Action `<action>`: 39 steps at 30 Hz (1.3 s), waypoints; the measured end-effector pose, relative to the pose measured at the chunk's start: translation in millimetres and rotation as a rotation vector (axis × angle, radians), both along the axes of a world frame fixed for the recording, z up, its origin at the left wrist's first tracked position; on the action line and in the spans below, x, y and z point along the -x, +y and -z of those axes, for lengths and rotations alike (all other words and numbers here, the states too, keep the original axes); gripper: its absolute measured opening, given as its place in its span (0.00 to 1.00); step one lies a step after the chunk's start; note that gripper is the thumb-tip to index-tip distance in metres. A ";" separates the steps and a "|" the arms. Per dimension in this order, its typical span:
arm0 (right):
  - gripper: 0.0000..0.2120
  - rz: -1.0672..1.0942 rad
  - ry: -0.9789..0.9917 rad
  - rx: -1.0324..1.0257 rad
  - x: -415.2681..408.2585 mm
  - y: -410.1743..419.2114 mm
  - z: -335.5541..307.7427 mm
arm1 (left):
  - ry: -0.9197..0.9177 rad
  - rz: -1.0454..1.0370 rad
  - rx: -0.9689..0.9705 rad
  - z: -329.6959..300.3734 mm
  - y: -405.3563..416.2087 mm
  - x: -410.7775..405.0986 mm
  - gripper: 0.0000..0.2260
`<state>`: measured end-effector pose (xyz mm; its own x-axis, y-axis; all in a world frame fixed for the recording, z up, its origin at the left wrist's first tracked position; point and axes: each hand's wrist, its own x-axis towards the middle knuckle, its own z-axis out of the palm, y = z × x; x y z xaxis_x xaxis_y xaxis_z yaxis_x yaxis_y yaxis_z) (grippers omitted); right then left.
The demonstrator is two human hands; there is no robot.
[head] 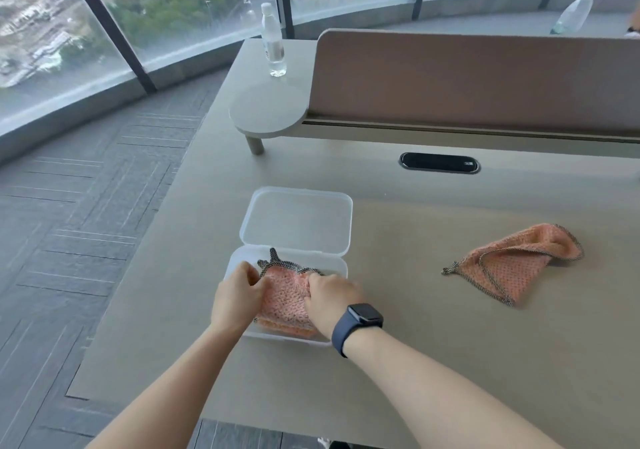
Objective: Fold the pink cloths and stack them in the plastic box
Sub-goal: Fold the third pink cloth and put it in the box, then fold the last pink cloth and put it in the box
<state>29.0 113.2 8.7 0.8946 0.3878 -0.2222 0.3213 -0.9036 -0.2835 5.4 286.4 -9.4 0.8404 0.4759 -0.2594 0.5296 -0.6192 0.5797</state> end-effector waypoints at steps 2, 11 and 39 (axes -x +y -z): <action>0.05 -0.026 0.011 0.054 -0.4 1.8 2.2 | 0.041 0.024 -0.029 4.3 -0.1 -0.4 0.08; 0.09 -0.157 -0.155 0.018 -5.1 4.1 1.2 | 0.028 0.210 -0.199 8.7 0.5 -6.2 0.05; 0.05 0.273 -0.205 -0.124 -59.0 -185.8 3.2 | -0.143 0.736 -0.037 -24.1 -157.7 -77.5 0.04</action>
<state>88.0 -72.6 5.5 0.9900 0.1410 0.0064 0.1343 -0.9267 -0.3509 82.9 128.7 14.7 0.9693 -0.2156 -0.1184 -0.1078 -0.8049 0.5835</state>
